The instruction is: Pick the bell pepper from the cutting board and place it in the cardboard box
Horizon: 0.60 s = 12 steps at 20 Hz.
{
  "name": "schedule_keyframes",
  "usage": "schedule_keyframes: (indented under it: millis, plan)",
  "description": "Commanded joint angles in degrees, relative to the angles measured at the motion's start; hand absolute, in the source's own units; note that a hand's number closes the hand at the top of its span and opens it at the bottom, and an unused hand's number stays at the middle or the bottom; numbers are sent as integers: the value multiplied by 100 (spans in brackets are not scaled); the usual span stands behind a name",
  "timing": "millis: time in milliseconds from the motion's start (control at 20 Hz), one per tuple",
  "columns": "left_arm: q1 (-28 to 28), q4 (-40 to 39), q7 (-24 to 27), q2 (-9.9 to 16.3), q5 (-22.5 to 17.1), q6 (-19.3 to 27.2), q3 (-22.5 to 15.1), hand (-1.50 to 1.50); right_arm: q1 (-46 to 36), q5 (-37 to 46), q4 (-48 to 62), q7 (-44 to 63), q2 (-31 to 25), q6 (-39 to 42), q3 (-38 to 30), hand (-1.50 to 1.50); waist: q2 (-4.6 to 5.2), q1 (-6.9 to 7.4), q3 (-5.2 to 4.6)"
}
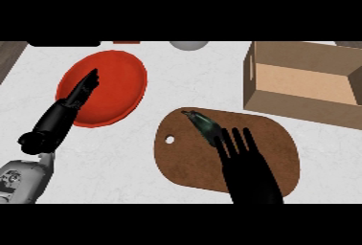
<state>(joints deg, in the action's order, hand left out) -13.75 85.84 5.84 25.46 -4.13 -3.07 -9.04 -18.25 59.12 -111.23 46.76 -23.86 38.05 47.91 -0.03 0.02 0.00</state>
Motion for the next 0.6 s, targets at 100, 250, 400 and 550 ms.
schedule_keyframes:
  millis: [100, 250, 400, 550]
  plan:
    - [182, 252, -246, -348, 279, -25, 25, 0, -44, 434, 639, -279, 447, -93, -326, -150, 1, 15, 1]
    - [73, 163, -161, -264, 299, -186, 305, 0, 208, 764, 567, -398, 147, -167, -348, -150, 1, -1, 0]
    - [533, 448, 48, -282, 357, -409, 301, 0, 285, 810, 349, -555, 170, 40, -600, -150, -3, 7, 0]
    - [486, 595, -132, -361, 414, -430, 409, 0, 396, 1001, 1023, -941, 237, -599, -718, -150, 1, 14, 1]
